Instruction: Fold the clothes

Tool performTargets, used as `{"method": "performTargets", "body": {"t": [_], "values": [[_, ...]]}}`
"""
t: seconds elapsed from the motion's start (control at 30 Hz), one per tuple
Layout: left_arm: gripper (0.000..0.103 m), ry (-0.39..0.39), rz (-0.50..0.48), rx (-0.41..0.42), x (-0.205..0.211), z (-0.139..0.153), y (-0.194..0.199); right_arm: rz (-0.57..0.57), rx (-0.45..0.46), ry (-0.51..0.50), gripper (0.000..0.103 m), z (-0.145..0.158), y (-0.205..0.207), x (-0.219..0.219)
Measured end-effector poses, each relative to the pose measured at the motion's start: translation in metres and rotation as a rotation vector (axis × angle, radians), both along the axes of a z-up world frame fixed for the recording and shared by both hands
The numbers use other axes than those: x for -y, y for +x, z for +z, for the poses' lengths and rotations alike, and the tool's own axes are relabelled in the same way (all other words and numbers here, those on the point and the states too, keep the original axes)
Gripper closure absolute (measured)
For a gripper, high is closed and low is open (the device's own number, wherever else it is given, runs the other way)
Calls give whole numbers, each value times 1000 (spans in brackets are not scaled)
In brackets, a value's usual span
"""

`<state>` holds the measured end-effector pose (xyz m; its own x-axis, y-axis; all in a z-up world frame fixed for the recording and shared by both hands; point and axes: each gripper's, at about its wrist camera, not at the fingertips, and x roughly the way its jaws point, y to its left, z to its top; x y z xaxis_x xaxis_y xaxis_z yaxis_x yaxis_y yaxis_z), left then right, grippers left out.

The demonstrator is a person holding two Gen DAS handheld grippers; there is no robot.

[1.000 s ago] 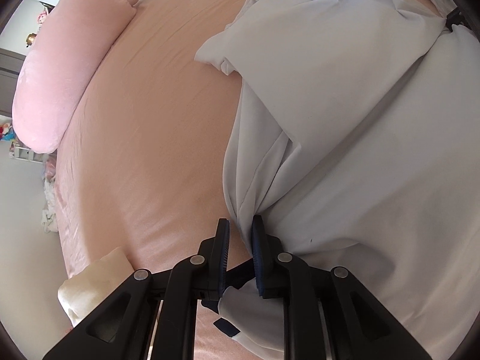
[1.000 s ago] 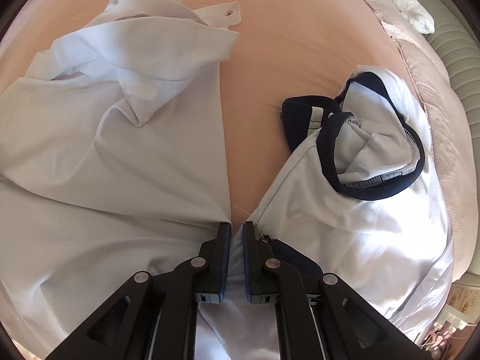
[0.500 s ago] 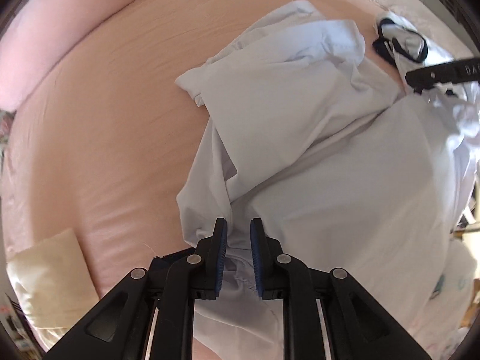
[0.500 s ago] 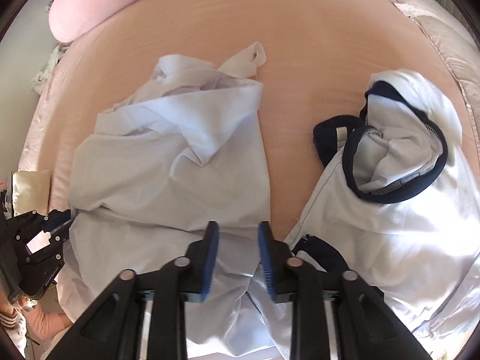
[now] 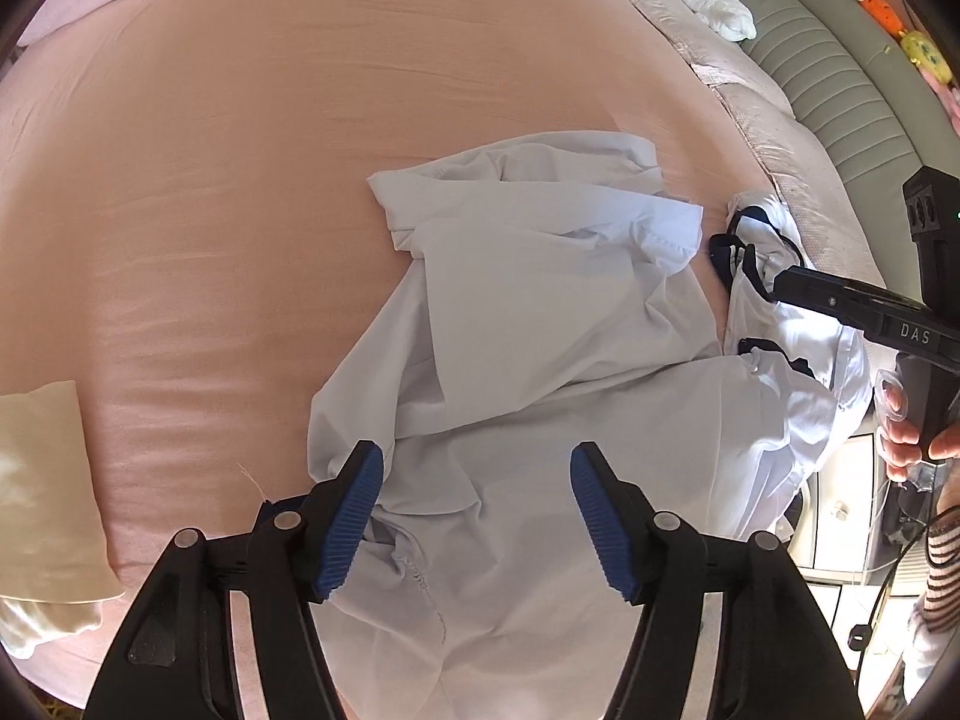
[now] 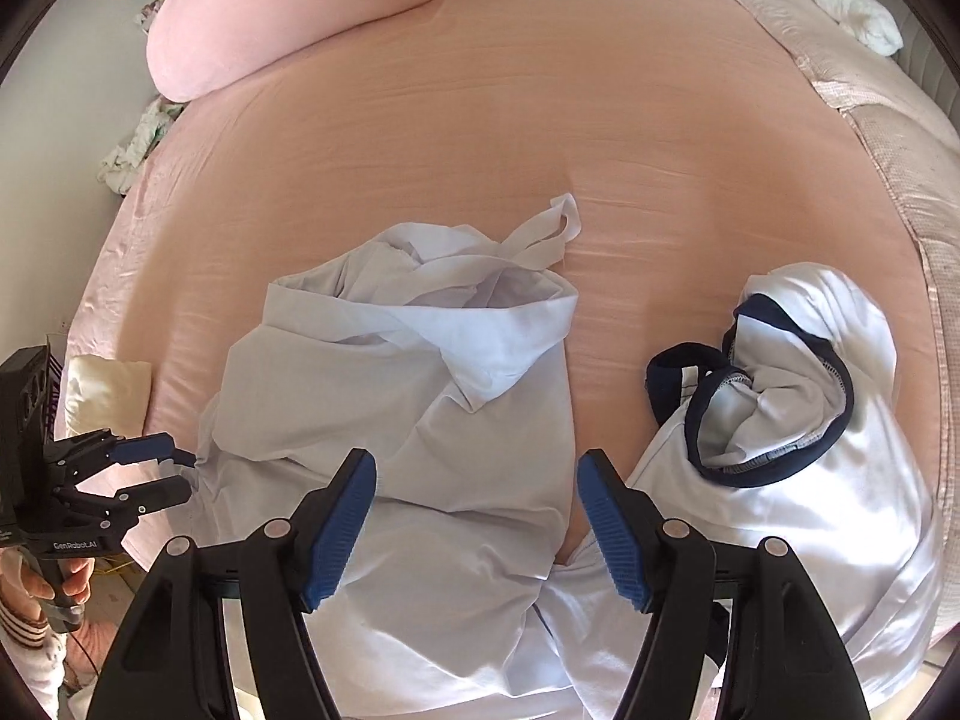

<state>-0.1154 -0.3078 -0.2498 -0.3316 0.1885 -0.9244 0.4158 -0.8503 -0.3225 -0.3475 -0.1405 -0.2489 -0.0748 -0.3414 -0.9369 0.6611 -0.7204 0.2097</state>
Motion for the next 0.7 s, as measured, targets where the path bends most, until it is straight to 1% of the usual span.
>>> {"method": "performTargets", "body": {"t": [0.07, 0.2, 0.27, 0.37, 0.47, 0.6, 0.7], "values": [[40, 13, 21, 1, 4, 3, -1, -13, 14, -2, 34, -1, -6, -2], [40, 31, 51, 1, 13, -2, -13, -42, 54, -9, 34, -15, -22, -8], [40, 26, 52, 4, 18, -7, -20, -48, 57, 5, 34, -23, -26, -9], [40, 17, 63, 29, 24, -19, -30, -59, 65, 22, 34, -36, -31, -8], [40, 49, 88, 57, 32, -31, -37, -73, 84, 33, 34, -50, -38, -5], [40, 79, 124, 73, 42, -43, -46, -85, 81, 38, 34, -60, -46, 3], [40, 101, 142, 76, 50, -48, -51, -96, 84, 15, 34, -64, -52, 8]]}}
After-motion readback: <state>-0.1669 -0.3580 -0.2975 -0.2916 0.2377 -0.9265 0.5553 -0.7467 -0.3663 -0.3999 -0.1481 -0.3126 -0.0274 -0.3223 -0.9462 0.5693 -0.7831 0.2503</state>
